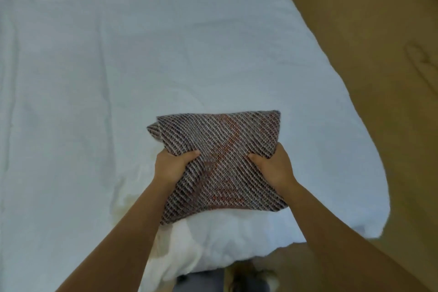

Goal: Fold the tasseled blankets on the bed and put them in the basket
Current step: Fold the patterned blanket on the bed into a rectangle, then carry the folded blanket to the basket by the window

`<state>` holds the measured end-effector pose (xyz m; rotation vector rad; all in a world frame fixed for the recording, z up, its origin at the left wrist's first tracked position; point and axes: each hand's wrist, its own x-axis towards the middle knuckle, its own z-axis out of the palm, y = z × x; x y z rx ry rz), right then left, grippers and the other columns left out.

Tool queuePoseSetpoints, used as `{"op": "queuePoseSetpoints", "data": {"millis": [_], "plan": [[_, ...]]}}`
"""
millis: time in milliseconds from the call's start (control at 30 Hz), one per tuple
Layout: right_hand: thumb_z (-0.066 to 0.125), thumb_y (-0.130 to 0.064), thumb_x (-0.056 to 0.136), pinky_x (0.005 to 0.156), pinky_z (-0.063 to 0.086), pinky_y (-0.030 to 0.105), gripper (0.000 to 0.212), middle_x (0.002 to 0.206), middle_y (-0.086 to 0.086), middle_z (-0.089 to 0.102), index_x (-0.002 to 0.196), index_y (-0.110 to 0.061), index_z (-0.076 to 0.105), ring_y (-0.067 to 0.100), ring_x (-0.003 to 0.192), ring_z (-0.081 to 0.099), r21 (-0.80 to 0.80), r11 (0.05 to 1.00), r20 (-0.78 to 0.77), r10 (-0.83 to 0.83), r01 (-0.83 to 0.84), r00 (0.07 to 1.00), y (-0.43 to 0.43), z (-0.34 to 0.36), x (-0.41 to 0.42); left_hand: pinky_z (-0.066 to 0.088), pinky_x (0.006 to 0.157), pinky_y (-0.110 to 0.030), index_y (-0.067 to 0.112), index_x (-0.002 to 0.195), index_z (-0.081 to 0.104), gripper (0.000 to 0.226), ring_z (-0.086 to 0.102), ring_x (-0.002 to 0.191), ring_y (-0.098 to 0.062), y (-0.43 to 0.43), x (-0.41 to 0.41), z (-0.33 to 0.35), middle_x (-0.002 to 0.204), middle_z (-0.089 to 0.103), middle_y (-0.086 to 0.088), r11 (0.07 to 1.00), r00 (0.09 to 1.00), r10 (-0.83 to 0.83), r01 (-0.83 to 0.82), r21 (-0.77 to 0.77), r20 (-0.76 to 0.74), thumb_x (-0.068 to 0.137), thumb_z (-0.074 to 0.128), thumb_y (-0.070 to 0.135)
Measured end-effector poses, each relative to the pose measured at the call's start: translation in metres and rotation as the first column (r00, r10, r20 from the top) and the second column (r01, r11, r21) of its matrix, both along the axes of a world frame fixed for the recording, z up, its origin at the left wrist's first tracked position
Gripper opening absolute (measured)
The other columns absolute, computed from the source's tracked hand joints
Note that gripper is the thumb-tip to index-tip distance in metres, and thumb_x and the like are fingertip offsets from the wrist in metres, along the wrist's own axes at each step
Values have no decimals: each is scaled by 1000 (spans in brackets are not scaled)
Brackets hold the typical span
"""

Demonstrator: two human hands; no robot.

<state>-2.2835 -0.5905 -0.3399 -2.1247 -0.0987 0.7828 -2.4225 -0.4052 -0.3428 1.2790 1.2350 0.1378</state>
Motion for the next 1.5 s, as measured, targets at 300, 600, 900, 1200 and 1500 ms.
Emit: {"op": "queuePoseSetpoints", "data": {"millis": [300,600,900,1200,1500], "plan": [[68,-29,78,79,39,28,40,97,-8,52,111,-23,45,12,88,49,99,968,238,-249,232,939,-213,103,40,51,86,-35,17,114,61,57,64,90,-17,-200,103,99,108,66,0,952,935,-307,296,82,179,63,83,31],[68,-32,77,89,47,35,47,117,1,62,119,-18,52,21,102,59,127,806,334,-583,578,741,-447,179,61,52,78,-34,19,106,63,42,66,87,-18,-413,210,171,100,68,1,765,711,-621,641,57,331,68,80,22],[67,-29,79,88,48,35,35,112,-2,65,112,-21,58,20,99,60,154,446,283,-875,881,393,-640,186,54,51,88,-44,15,118,60,53,65,94,-26,-636,310,177,111,67,-3,323,305,-922,946,38,238,71,78,32],[67,-30,80,91,51,46,34,110,3,67,112,-18,61,25,97,64,142,-9,200,-979,990,-38,-769,186,44,50,80,-36,16,108,62,39,65,86,-22,-836,381,184,106,67,-2,-127,-130,-967,992,24,218,72,78,25],[68,-31,79,92,49,41,51,115,6,63,123,-12,53,25,100,61,159,-444,147,-872,882,-466,-885,180,-20,48,73,-33,12,111,61,41,64,82,-22,-1036,350,178,102,66,-4,-496,-480,-848,868,-19,223,74,77,22]]}}
